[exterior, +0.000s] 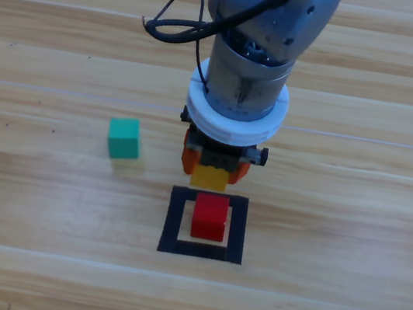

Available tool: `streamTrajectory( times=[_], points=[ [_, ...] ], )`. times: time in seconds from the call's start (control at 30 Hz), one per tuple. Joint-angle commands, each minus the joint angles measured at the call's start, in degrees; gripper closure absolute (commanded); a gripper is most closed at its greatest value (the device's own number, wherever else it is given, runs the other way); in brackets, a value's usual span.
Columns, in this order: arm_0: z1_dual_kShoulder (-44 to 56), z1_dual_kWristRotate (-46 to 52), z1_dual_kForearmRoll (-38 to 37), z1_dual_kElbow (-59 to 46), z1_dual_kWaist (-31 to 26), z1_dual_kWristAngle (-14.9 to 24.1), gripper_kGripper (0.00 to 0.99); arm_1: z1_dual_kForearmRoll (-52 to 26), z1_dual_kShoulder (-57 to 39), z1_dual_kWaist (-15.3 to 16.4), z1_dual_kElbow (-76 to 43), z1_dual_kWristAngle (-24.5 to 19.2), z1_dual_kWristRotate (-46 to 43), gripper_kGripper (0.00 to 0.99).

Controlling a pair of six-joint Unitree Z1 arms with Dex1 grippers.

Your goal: Stack the blocks in the rectangular block: red at the bottom, yellow in the middle, green on top

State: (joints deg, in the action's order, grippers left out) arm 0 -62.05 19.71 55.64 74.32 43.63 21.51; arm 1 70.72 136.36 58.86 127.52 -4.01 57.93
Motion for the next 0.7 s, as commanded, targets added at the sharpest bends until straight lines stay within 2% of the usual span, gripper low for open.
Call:
streamTrajectory(
  times=[0.03,0.7],
  points=[
    [0.3,0.8,-0.6,-2.7,-0.9,-0.7,0.000,1.3,4.3,1.7,0.6,-1.4,2.0,0.990],
    [0.1,1.0,-2.3,-5.5,-0.9,-0.1,0.000,1.6,6.9,2.1,0.8,-2.7,1.9,0.990]
  ],
)
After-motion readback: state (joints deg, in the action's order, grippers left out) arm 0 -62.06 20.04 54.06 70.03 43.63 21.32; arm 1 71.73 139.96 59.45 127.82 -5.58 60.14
